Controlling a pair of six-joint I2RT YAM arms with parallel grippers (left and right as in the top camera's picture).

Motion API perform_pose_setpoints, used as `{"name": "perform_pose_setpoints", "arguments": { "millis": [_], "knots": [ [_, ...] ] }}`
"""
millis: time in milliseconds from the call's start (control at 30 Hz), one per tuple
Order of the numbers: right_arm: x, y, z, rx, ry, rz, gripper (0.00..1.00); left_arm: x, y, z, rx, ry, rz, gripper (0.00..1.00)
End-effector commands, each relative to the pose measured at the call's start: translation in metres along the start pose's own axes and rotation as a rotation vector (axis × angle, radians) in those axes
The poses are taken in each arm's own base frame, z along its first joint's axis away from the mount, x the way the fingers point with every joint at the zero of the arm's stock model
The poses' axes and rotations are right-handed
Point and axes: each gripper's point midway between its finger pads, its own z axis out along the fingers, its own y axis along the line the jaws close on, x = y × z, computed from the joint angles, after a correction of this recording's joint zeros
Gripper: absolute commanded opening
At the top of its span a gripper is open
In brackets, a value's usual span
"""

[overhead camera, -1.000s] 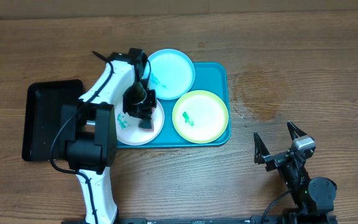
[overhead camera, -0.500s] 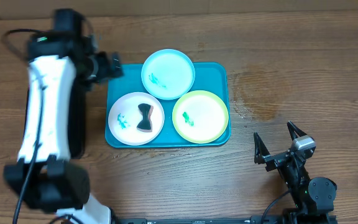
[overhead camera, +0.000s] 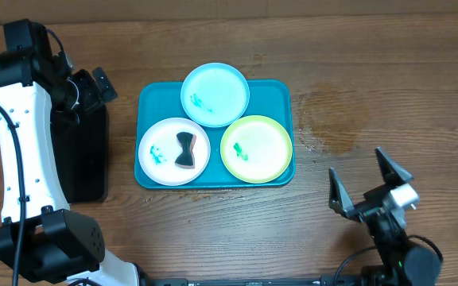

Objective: Clean dirty plates on tray and stack at the side
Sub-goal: 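Reach the right gripper over the tray and grip the pink plate rim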

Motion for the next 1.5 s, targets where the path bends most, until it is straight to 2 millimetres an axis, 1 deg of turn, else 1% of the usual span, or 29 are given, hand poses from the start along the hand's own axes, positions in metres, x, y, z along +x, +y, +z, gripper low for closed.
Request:
{"name": "perform_pose_setpoints", "arguments": {
  "millis": [0,67,100,133,200,267,333,400,467,500,533,633,733,800,833,867,900,933,1000,1033,1067,1133,1200,1267,1300,1333,1367,1400,1467],
  "knots": [
    [-0.06,0.022,-0.009,-0.094,-0.25,-0.111,1.0,0.002,0.003,0.007,-0.01,0.023,0.012,1.0],
    [-0.095,0.034,-0.019,-0.124,-0.375,-0.215,1.0,0.003,0.003,0.007,-0.01,0.024,0.012,1.0],
    [-0.111,0.037,-0.021,-0.126,-0.41,-0.249,1.0,0.003,0.003,0.007,-0.011,0.026,0.012,1.0],
    [-0.135,0.038,-0.017,-0.117,-0.402,-0.286,1.0,0.004,0.002,0.007,-0.011,0.029,0.015,1.0],
    [-0.149,0.029,-0.004,-0.073,-0.305,-0.282,1.0,0.005,0.001,0.007,-0.011,0.031,0.015,1.0],
    [-0.154,0.01,0.016,0.006,-0.124,-0.245,1.0,0.006,0.002,0.007,-0.012,0.035,0.014,1.0],
    [-0.151,0.0,0.034,0.026,0.06,-0.232,1.0,0.007,0.002,0.007,-0.014,0.042,0.013,1.0],
    [-0.147,0.007,0.05,-0.054,0.223,-0.218,1.0,0.009,0.003,0.007,-0.016,0.05,0.011,1.0],
    [-0.146,0.012,0.063,-0.118,0.341,-0.154,1.0,0.012,0.004,0.007,-0.02,0.06,0.009,1.0],
    [-0.145,0.015,0.066,-0.142,0.373,-0.134,1.0,0.013,0.004,0.007,-0.021,0.064,0.009,1.0],
    [-0.147,0.022,0.072,-0.198,0.399,-0.107,1.0,0.014,0.004,0.007,-0.022,0.068,0.008,1.0],
    [-0.158,0.048,0.088,-0.395,0.373,-0.063,1.0,0.014,0.004,0.007,-0.022,0.067,0.008,1.0],
    [-0.173,0.067,0.098,-0.564,0.287,-0.064,1.0,0.014,0.004,0.007,-0.022,0.067,0.008,1.0],
    [-0.189,0.079,0.101,-0.652,0.23,-0.004,1.0,0.014,0.004,0.007,-0.022,0.068,0.008,1.0],
    [-0.199,0.09,0.101,-0.74,0.171,-0.031,1.0,0.014,0.004,0.007,-0.022,0.068,0.008,1.0],
    [-0.201,0.09,0.106,-0.738,0.152,-0.045,1.0,0.014,0.004,0.007,-0.021,0.067,0.008,1.0],
    [-0.201,0.085,0.115,-0.694,0.15,-0.032,1.0,0.013,0.004,0.007,-0.021,0.066,0.008,1.0],
    [-0.2,0.075,0.126,-0.618,0.163,0.014,1.0,0.013,0.004,0.007,-0.021,0.066,0.008,1.0],
    [-0.19,0.049,0.15,-0.424,0.209,0.14,1.0,0.013,0.004,0.007,-0.021,0.066,0.008,1.0],
    [-0.18,0.036,0.161,-0.333,0.249,0.199,1.0,0.013,0.004,0.007,-0.021,0.066,0.008,1.0],
    [-0.168,0.028,0.168,-0.271,0.294,0.244,1.0,0.013,0.004,0.007,-0.021,0.065,0.008,1.0],
    [-0.141,0.019,0.18,-0.189,0.42,0.304,1.0,0.013,0.004,0.007,-0.021,0.065,0.008,1.0],
    [-0.107,0.02,0.191,-0.15,0.59,0.349,1.0,0.013,0.004,0.007,-0.021,0.066,0.008,1.0],
    [-0.079,0.028,0.198,-0.148,0.736,0.366,1.0,0.014,0.004,0.007,-0.021,0.067,0.008,1.0],
    [-0.065,0.037,0.201,-0.171,0.812,0.369,1.0,0.014,0.004,0.007,-0.02,0.067,0.008,1.0],
    [-0.055,0.045,0.204,-0.189,0.86,0.381,1.0,0.014,0.004,0.007,-0.019,0.067,0.008,1.0],
    [-0.047,0.059,0.208,-0.238,0.9,0.405,1.0,0.014,0.003,0.007,-0.018,0.068,0.008,1.0],
    [-0.042,0.08,0.211,-0.325,0.926,0.44,1.0,0.014,0.004,0.007,-0.018,0.068,0.008,1.0],
    [-0.037,0.12,0.211,-0.521,0.95,0.516,1.0,0.014,0.004,0.007,-0.018,0.068,0.008,1.0]
  ]
}}
